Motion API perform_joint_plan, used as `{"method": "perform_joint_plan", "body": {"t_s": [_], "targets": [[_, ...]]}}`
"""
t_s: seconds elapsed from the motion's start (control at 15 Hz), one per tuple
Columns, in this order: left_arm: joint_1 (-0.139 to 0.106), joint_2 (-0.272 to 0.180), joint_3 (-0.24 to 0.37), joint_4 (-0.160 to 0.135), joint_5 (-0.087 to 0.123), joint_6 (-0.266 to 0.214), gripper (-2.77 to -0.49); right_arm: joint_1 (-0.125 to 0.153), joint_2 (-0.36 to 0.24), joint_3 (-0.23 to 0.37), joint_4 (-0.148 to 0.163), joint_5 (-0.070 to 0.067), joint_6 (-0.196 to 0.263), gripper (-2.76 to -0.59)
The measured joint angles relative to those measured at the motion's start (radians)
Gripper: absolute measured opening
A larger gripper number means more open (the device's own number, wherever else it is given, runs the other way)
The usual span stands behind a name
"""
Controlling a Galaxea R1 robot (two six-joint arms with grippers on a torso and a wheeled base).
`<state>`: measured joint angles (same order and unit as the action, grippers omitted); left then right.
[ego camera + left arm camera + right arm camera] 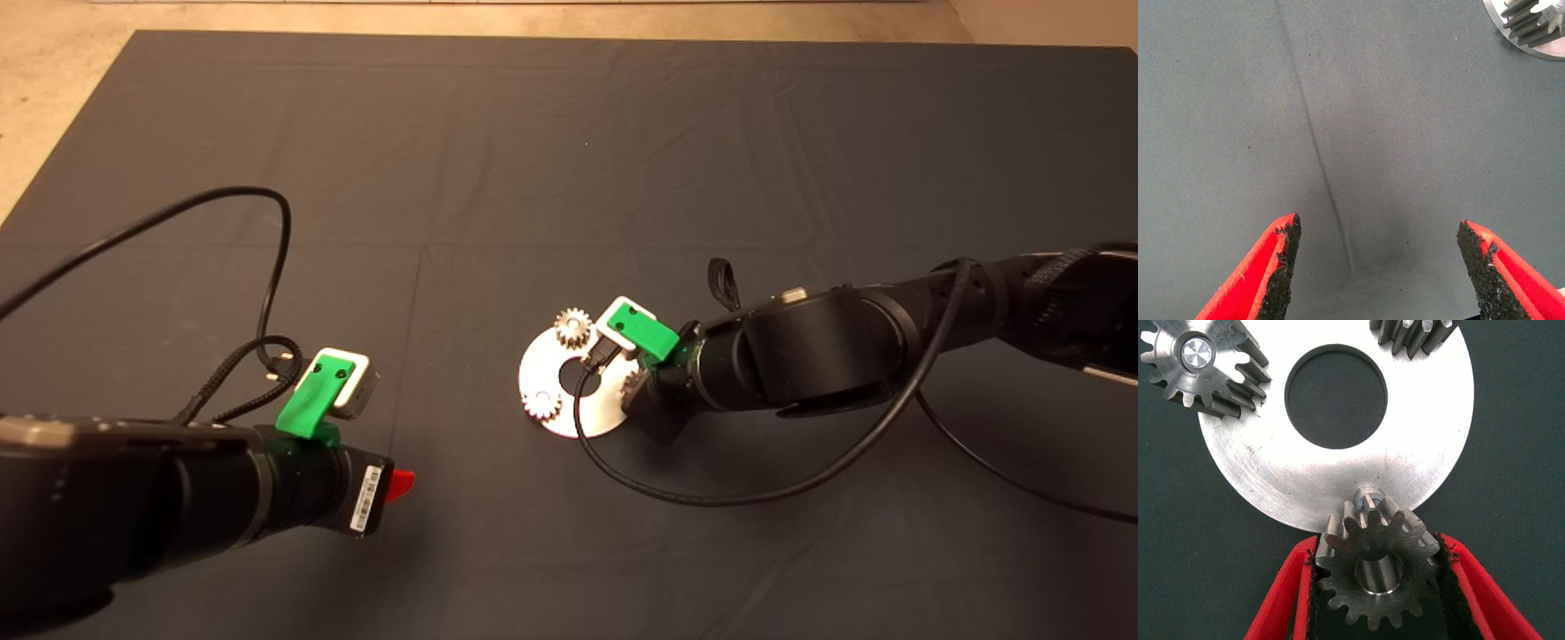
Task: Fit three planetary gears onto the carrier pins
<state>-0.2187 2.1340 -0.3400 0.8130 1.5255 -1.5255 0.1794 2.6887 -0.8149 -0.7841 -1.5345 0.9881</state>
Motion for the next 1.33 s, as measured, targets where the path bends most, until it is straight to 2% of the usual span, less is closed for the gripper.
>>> {"method": "perform_joint_plan", "body": {"t_s": [1.2, 1.33], "targets": [[0.0, 0.002, 0.0, 0.0, 0.0, 0.0, -1.62, 0.001, 0.01, -0.018, -0.012, 0.003, 0.0, -2.39], [0.0, 0.002, 0.0, 0.0, 0.0, 0.0, -1.62, 0.001, 0.018, -0.023, -0.014, 0.0, 0.0, -2.39]]}}
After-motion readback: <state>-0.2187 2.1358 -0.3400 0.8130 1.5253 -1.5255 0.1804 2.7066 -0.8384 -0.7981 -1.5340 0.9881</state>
